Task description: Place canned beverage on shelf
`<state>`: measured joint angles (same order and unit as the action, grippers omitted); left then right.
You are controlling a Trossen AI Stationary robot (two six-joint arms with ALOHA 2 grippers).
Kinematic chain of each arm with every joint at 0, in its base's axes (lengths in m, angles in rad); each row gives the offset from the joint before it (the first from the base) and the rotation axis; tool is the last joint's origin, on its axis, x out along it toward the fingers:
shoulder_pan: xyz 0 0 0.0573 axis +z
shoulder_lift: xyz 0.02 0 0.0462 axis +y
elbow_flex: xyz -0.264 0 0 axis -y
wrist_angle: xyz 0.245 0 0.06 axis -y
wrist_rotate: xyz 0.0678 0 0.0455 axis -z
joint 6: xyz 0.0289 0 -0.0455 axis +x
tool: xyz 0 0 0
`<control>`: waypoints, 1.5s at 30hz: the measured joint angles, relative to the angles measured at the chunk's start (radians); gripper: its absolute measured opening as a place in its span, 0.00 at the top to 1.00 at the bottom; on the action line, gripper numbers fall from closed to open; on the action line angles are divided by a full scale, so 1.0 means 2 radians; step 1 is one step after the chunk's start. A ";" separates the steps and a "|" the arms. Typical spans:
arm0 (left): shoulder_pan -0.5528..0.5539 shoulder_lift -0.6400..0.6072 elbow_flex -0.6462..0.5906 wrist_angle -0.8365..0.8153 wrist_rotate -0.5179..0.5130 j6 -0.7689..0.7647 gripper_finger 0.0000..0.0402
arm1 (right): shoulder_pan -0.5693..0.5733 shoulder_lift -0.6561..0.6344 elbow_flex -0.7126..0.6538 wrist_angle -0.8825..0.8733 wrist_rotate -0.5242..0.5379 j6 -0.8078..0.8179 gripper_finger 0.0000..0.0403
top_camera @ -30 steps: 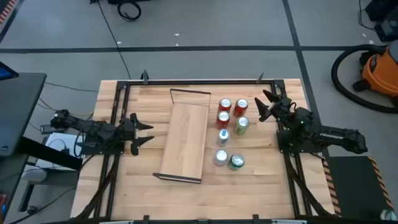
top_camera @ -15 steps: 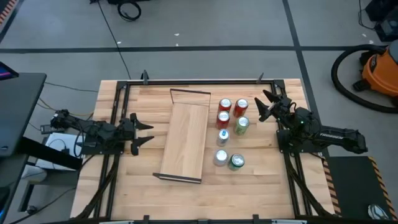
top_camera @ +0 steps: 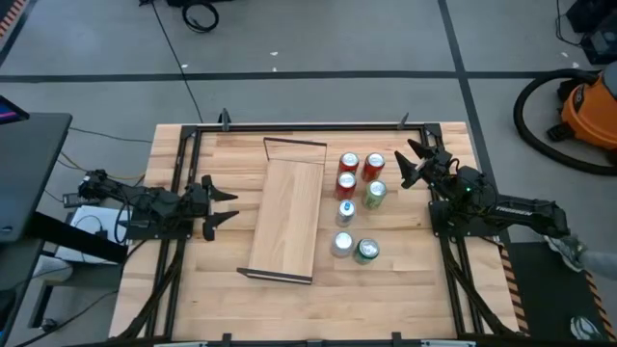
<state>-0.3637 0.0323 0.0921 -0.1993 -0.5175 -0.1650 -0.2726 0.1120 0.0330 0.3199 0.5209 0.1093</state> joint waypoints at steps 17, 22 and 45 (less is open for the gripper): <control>0.000 0.000 0.000 0.004 0.000 0.000 0.41 | 0.000 0.000 0.000 0.000 0.000 0.000 0.13; 0.000 0.000 0.000 0.009 0.000 -0.012 0.41 | 0.000 0.000 0.000 0.000 0.000 0.000 0.13; 0.005 0.000 0.000 0.109 -0.035 -0.087 0.41 | 0.000 0.000 0.000 0.112 -0.013 0.124 0.13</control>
<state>-0.3546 0.0326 0.0919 0.0185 -0.5869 -0.3396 -0.2726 0.1116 0.0326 0.5446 0.4954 0.3574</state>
